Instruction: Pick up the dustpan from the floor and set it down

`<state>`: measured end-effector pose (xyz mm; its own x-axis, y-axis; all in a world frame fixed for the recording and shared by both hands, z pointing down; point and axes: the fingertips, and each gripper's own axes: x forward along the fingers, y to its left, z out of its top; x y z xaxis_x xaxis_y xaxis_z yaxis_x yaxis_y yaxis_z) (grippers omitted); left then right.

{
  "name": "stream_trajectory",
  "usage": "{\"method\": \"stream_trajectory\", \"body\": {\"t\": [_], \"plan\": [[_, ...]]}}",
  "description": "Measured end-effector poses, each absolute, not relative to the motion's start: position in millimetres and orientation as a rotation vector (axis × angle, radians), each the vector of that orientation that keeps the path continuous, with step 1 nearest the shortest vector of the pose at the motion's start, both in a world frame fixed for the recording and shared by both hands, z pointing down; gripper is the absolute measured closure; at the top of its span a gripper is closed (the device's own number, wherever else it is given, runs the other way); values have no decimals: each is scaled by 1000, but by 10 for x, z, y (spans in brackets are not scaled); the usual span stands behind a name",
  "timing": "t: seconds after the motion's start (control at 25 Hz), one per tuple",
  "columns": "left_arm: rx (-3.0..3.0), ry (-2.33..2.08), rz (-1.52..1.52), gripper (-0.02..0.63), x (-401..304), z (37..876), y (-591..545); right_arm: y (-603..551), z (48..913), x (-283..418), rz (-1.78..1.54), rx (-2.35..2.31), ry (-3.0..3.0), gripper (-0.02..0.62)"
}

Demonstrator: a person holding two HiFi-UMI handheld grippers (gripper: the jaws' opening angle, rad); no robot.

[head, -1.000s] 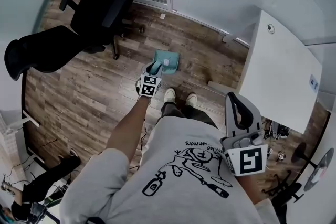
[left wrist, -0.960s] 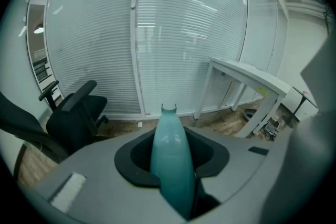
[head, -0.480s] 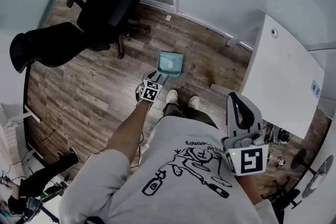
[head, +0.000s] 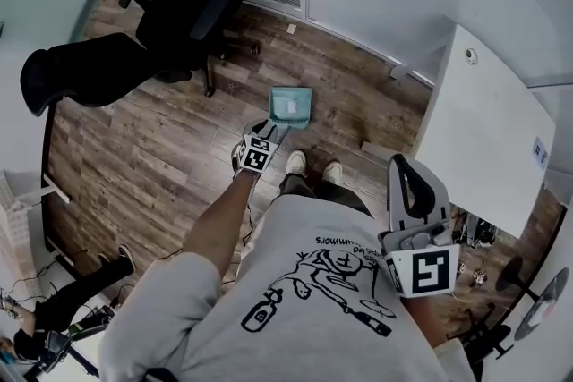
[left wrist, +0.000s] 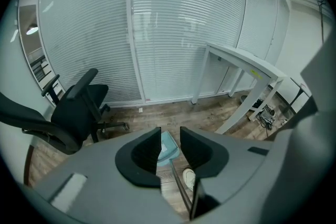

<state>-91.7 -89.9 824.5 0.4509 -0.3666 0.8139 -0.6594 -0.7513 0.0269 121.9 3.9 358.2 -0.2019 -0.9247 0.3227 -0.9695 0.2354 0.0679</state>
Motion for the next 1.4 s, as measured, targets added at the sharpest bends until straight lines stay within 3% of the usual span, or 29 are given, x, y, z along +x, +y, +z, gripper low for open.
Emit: {"method": "stream_trajectory", "body": {"t": [0.64, 1.0, 1.4], "plan": [[2413, -994, 1048, 495, -988, 7646, -1002, -18, 3577, 1121, 230, 1766, -2292, 589], [2526, -1095, 891, 502, -987, 6722, -908, -94, 3512, 961, 208, 1735, -2363, 589], [2660, -1233, 475, 509, -907, 5030, -866, -98, 3348, 822, 144, 1699, -2421, 589]]}}
